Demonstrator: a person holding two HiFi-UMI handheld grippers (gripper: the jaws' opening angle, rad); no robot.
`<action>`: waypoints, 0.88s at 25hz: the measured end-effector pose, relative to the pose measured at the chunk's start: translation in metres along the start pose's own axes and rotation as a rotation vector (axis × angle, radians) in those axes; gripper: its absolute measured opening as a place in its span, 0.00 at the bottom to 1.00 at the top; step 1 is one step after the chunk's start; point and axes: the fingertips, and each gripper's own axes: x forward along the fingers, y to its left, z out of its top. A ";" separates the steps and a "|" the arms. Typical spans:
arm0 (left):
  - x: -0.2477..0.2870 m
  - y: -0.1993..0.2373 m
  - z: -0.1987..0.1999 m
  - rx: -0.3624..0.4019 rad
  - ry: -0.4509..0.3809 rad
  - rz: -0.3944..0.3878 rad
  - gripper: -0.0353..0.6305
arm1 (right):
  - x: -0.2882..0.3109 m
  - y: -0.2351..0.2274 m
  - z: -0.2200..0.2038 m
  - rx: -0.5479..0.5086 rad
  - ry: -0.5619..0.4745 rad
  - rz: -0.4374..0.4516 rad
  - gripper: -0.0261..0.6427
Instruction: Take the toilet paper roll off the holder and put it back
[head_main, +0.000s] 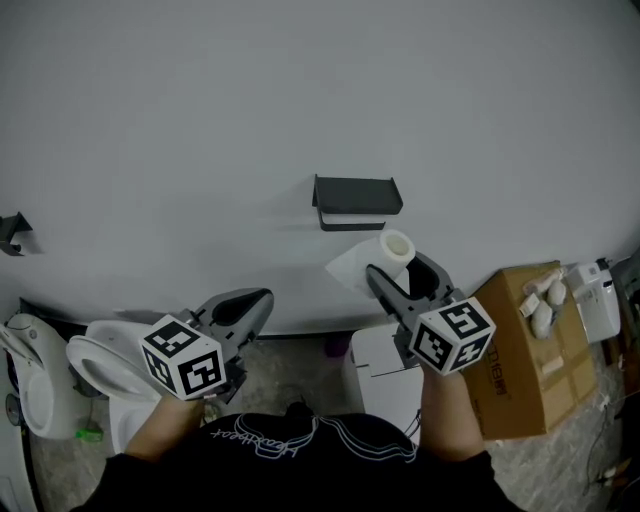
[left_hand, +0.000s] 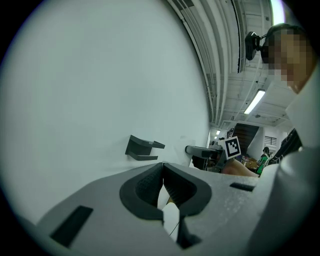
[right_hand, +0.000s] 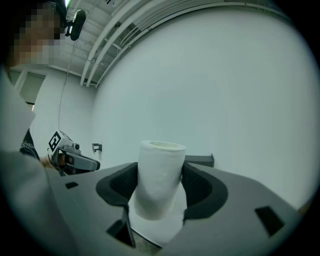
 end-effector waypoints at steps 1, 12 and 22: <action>0.001 0.001 0.003 0.003 -0.004 0.002 0.06 | 0.002 -0.002 0.005 -0.007 -0.007 0.002 0.46; 0.008 0.014 0.029 0.035 -0.035 0.019 0.06 | 0.024 -0.019 0.062 -0.084 -0.085 0.008 0.45; 0.018 0.039 0.030 0.021 -0.020 0.022 0.06 | 0.053 -0.037 0.087 -0.121 -0.115 -0.010 0.45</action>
